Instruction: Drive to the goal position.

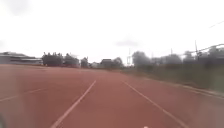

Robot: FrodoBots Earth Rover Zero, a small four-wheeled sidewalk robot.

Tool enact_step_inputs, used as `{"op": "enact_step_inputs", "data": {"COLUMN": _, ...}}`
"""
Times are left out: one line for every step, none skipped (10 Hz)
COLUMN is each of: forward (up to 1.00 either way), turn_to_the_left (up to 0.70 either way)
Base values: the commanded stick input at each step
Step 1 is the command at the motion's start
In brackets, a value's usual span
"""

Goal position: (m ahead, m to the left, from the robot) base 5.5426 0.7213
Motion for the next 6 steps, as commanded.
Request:
{"op": "enact_step_inputs", "data": {"forward": 0.7, "turn_to_the_left": 0.0}}
{"op": "enact_step_inputs", "data": {"forward": 0.7, "turn_to_the_left": 0.0}}
{"op": "enact_step_inputs", "data": {"forward": 0.7, "turn_to_the_left": 0.0}}
{"op": "enact_step_inputs", "data": {"forward": 0.7, "turn_to_the_left": 0.0}}
{"op": "enact_step_inputs", "data": {"forward": 0.7, "turn_to_the_left": 0.0}}
{"op": "enact_step_inputs", "data": {"forward": 0.7, "turn_to_the_left": 0.0}}
